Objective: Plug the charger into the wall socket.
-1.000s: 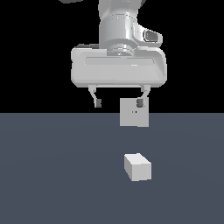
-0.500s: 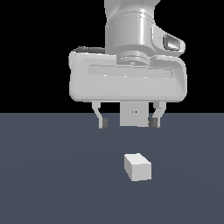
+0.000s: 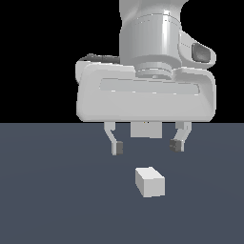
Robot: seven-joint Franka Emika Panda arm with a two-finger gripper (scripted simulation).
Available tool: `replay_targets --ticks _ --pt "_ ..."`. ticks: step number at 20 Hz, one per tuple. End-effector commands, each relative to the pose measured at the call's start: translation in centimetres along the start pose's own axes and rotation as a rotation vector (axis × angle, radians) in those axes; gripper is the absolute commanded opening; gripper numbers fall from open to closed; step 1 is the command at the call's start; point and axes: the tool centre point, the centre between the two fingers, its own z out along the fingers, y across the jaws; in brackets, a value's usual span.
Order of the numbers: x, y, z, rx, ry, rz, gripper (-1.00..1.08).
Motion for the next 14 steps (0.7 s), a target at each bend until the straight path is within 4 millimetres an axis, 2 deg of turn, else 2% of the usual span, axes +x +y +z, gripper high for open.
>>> replay_targets --ticks 1,7,14 --pt "0.0 0.0 0.0 0.000 0.000 0.000 1.00" --pt "-0.1 0.0 1.0 0.000 0.000 0.000 1.00" --pt "-0.2 0.0 3.9 0.000 0.001 -0.002 1.00"
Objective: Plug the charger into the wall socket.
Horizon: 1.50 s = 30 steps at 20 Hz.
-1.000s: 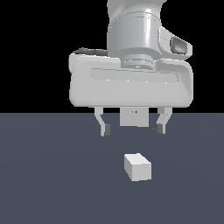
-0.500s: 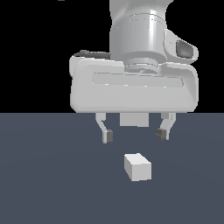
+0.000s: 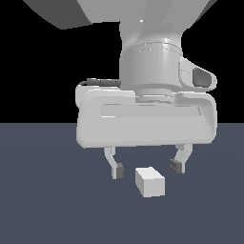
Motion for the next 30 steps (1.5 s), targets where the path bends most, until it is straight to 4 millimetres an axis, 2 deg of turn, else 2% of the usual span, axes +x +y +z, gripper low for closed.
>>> replay_targets --ticks 1,7,8,21,25,30 --pt "0.0 0.0 1.0 0.000 0.001 -0.001 1.00" --pt "0.0 0.0 1.8 0.000 0.001 -0.001 1.00" --pt "0.0 0.0 1.8 0.000 0.001 -0.001 -1.00" --pt "0.2 0.0 1.7 0.000 0.001 0.006 -1.00" --pt "1.1 0.1 1.1 0.000 0.001 0.033 -1.00" --pt "3.1 0.3 -0.2 -0.001 0.001 0.098 -1.00"
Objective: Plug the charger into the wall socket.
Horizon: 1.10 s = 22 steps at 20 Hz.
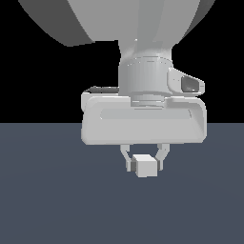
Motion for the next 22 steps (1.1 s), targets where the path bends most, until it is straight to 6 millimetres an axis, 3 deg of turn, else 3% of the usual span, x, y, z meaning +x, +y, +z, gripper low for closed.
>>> replay_targets --ticks 1,13,22 --pt "1.2 0.1 -0.8 0.000 0.001 0.037 -1.00" --pt "8.6 1.8 -5.3 -0.006 0.001 0.269 -1.00" --pt "11.2 3.0 -6.8 -0.009 0.001 0.355 -1.00"
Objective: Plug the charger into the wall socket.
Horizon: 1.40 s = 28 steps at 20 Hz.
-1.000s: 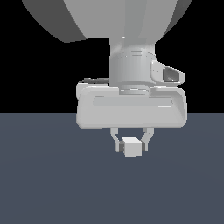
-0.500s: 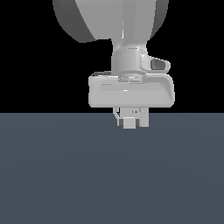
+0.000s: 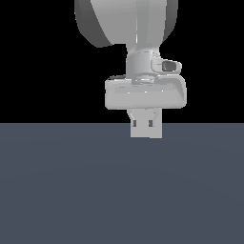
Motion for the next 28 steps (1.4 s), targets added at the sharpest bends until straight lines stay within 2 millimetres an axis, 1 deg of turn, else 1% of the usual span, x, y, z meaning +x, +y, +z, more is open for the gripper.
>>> replay_targets --ticks 1,14,18,24,28 --pt "0.5 0.1 -0.2 -0.001 -0.001 0.015 -1.00" --pt "1.1 0.2 -0.3 -0.001 -0.001 0.022 -1.00" --pt "2.0 0.2 -0.3 -0.001 -0.001 0.022 -1.00" --pt "4.0 0.2 -0.3 -0.001 -0.001 0.022 -1.00" --pt "5.0 0.2 -0.2 -0.001 -0.001 0.022 -1.00"
